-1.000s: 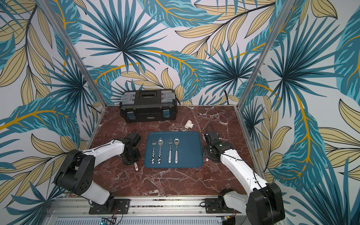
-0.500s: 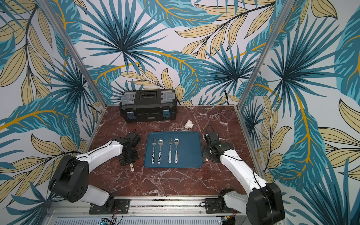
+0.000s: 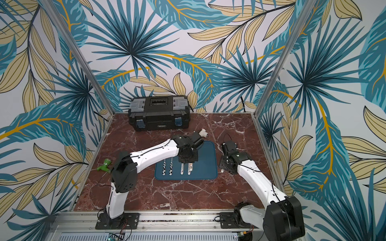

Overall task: Set the spoon and fork side by side
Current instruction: Place the fork on the tray.

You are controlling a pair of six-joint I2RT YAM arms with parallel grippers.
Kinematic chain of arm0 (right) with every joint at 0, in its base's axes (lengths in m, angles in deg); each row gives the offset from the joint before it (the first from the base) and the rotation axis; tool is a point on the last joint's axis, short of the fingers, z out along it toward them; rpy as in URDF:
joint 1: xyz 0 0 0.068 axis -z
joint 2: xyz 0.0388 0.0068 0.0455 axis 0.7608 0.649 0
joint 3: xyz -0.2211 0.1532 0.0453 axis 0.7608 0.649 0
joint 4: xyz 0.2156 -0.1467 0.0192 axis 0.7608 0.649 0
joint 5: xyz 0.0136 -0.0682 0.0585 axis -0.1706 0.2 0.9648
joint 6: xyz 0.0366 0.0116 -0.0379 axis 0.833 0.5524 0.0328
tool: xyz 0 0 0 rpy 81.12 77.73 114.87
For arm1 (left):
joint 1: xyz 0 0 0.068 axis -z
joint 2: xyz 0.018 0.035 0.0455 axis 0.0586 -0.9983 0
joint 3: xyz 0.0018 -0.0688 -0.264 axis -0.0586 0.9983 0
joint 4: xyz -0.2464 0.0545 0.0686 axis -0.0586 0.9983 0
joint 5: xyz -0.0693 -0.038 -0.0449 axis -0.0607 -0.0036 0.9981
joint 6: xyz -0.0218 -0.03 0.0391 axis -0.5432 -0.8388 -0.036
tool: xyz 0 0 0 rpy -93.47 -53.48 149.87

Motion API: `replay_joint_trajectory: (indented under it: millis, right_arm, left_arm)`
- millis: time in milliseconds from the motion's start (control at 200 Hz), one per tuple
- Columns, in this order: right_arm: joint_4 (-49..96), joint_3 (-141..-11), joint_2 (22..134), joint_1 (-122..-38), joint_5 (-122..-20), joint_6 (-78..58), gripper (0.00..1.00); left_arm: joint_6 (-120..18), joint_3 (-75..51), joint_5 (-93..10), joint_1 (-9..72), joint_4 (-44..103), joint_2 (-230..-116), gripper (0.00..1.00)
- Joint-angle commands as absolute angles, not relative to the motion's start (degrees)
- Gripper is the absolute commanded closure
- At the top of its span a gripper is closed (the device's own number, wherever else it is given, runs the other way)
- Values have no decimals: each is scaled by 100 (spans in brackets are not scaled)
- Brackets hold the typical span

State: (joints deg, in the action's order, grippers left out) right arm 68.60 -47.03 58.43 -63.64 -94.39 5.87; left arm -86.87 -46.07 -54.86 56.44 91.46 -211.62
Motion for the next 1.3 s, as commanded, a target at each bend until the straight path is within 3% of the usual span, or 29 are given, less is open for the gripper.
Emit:
replay_joint_trajectory:
  millis: [0,591,1071,1292]
  right_arm:
    - [7056,-4689,5698,-6306,-9502,491,37]
    - [6914,-4594,5610,-6256,-9236,456,37]
    - [6855,-4522,5607,-6254,-9136,455,37]
    - [6844,-4528,5585,-6254,-9119,455,37]
  left_arm:
    - [-8869,-5239,-5173,5722,9542,-21634,97]
    - [-8965,-6686,-5199,5710,10044,-22892,96]
    - [-8986,-6653,-5320,5715,10000,-23030,95]
    - [-8933,-6651,-5305,5697,10027,-23128,91]
